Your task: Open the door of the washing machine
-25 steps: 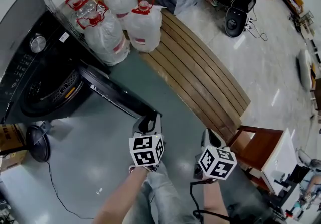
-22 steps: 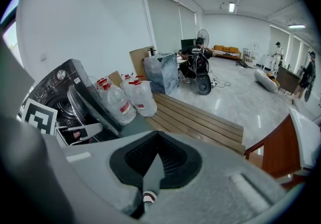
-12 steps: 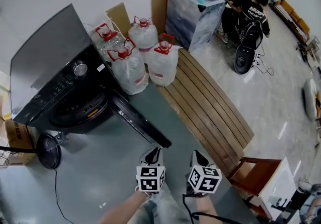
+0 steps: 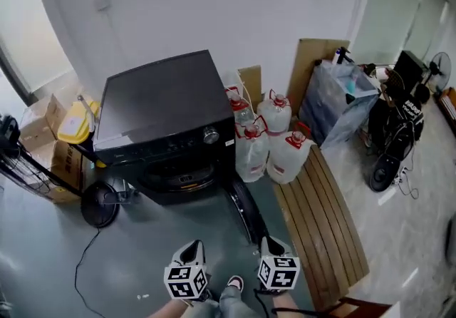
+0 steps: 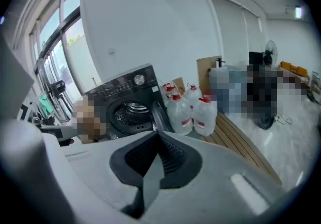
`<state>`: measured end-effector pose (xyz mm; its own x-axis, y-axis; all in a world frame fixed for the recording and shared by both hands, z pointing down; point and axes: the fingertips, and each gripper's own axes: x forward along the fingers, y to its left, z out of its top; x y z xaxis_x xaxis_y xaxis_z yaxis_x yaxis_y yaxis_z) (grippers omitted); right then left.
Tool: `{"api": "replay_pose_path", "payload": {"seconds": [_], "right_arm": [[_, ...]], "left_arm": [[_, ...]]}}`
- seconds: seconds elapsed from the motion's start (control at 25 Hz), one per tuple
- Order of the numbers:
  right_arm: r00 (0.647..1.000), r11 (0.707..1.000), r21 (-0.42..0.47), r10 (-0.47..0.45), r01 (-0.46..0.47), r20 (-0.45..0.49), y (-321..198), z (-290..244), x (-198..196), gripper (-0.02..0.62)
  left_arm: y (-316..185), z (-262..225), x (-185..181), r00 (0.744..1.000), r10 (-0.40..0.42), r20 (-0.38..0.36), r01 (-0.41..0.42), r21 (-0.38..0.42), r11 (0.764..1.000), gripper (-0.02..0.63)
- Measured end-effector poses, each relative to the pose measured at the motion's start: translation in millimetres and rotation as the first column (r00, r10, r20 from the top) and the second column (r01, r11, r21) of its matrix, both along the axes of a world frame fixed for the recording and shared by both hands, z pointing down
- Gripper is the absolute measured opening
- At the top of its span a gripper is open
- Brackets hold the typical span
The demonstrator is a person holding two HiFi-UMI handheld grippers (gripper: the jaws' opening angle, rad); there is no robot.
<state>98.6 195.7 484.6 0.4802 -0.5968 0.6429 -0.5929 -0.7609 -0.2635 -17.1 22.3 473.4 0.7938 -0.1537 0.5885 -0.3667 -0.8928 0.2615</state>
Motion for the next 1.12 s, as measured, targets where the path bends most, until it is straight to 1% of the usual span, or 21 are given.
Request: {"api": "replay_pose_path", "payload": {"seconds": [0.08, 0.2, 0.32, 0.44, 0.52, 0.6, 0.68, 0.76, 0.88, 0.96, 1.12], "right_arm": [[0.997, 0.998, 0.006, -0.055, 0.055, -0.047, -23.3, -21.0, -0.1, 0.005], [0.985, 0.992, 0.009, -0.122, 0.124, -0.123, -53.1, -54.5, 0.6, 0.005], [0.969, 0.986, 0.024, -0.157, 0.164, -0.193, -82.8, -89.7, 0.2, 0.005], [0.956, 0.985, 0.048, -0.150, 0.167, -0.251, -107.2, -124.5, 4.4, 0.005], [0.946, 0.984, 0.059, -0.142, 0.166, -0.291, -119.1, -148.5, 11.0, 0.005], [0.935, 0.985, 0.059, -0.132, 0.160, -0.328, -125.7, -168.2, 14.8, 0.005], [0.927, 0.987, 0.064, -0.116, 0.148, -0.358, -132.4, -183.1, 16.3, 0.005], [0.923, 0.988, 0.072, -0.104, 0.140, -0.371, -140.4, -191.6, 15.6, 0.005], [0.926, 0.989, 0.067, -0.100, 0.134, -0.364, -150.9, -195.2, 11.3, 0.005], [0.926, 0.990, 0.050, -0.102, 0.129, -0.364, -157.5, -194.7, 9.3, 0.005], [0.933, 0.992, 0.054, -0.085, 0.111, -0.350, -162.8, -192.1, 3.8, 0.005]], "left_arm": [[-30.0, -21.9, -15.5, 0.996, -0.072, -0.048, 0.073, 0.025, 0.997, 0.006], [-66.6, -61.6, -29.9, 0.978, -0.150, -0.145, 0.157, 0.034, 0.987, 0.005], [-100.8, -109.4, -43.6, 0.954, -0.181, -0.237, 0.204, 0.076, 0.976, 0.005], [-131.8, -147.9, -59.0, 0.938, -0.187, -0.291, 0.234, 0.137, 0.962, 0.005], [-148.9, -166.2, -68.6, 0.935, -0.188, -0.302, 0.251, 0.187, 0.950, 0.005], [-164.1, -178.5, -77.7, 0.937, -0.184, -0.297, 0.258, 0.232, 0.938, 0.005], [-182.1, -187.0, -84.4, 0.937, -0.186, -0.297, 0.268, 0.265, 0.926, 0.005], [-199.5, -191.6, -89.8, 0.929, -0.206, -0.306, 0.292, 0.267, 0.918, 0.005], [-214.1, -196.4, -94.1, 0.917, -0.228, -0.327, 0.314, 0.240, 0.918, 0.005], [-220.3, -198.5, -94.5, 0.916, -0.223, -0.335, 0.311, 0.239, 0.920, 0.005], [-230.5, -196.7, -99.7, 0.914, -0.223, -0.338, 0.313, 0.239, 0.919, 0.005]]}}
